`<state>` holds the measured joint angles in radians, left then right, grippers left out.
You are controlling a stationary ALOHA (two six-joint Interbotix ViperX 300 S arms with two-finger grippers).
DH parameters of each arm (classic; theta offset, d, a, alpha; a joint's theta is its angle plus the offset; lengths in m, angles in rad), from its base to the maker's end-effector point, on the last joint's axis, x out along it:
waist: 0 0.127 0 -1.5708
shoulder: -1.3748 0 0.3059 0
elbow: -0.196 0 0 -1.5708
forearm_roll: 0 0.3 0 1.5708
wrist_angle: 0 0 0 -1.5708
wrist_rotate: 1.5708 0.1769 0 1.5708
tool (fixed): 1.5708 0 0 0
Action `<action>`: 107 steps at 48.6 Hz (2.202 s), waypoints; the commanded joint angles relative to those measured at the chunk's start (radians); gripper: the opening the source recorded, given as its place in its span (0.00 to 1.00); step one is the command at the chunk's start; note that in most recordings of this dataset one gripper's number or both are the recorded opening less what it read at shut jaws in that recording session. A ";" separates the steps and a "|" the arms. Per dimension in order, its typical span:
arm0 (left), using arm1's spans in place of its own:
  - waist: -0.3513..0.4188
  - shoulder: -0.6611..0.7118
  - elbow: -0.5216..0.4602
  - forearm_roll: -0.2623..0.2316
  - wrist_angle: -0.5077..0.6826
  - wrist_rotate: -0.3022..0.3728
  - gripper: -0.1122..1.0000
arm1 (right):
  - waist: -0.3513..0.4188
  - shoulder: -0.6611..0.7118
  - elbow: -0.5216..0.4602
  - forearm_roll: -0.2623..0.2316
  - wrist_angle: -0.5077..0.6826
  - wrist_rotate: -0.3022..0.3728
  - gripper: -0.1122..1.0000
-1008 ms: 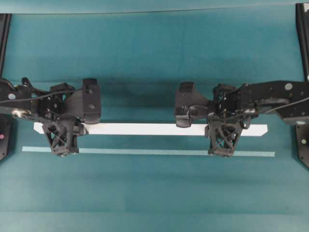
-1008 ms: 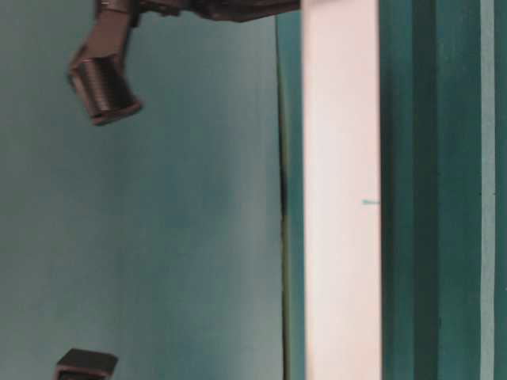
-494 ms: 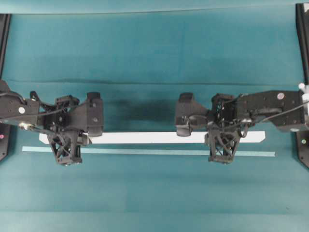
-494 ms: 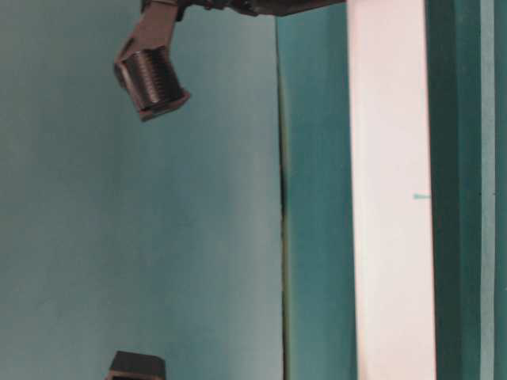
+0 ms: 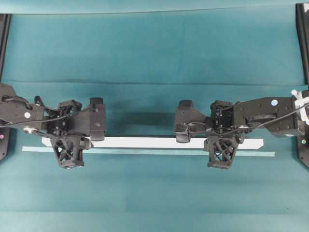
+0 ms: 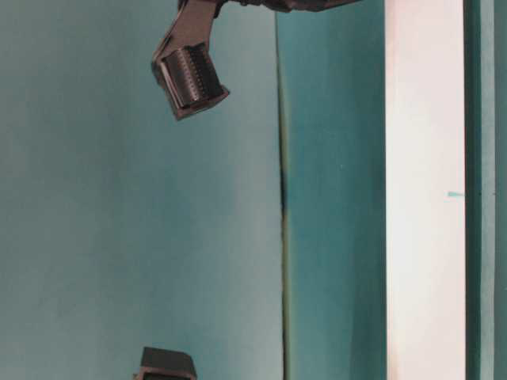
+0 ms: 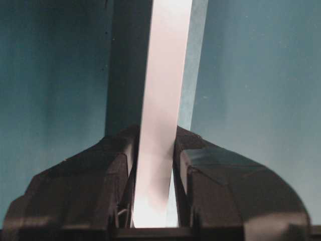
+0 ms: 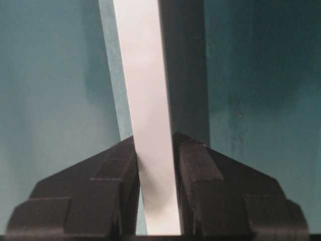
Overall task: Lift a wooden board with both hands.
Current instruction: 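Set the board down and open both grippers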
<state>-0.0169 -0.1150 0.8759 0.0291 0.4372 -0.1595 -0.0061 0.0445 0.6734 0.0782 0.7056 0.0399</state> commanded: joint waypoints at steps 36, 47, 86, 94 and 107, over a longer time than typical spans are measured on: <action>-0.003 0.029 0.000 0.002 -0.012 -0.005 0.26 | 0.009 0.028 0.000 0.006 -0.037 0.000 0.29; -0.005 0.025 -0.003 0.002 -0.006 -0.006 0.26 | 0.014 0.029 0.000 0.006 -0.041 0.002 0.29; -0.012 0.012 -0.020 0.000 -0.012 0.023 0.50 | 0.003 0.021 0.014 0.006 -0.094 0.008 0.58; -0.017 0.006 -0.021 0.002 -0.021 0.035 0.91 | 0.003 0.021 0.015 0.006 -0.081 0.008 0.92; -0.017 -0.002 -0.018 0.002 -0.020 0.040 0.98 | 0.003 0.012 0.011 0.003 -0.081 0.011 0.94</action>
<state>-0.0307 -0.0997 0.8698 0.0291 0.4188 -0.1227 -0.0046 0.0598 0.6918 0.0828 0.6243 0.0445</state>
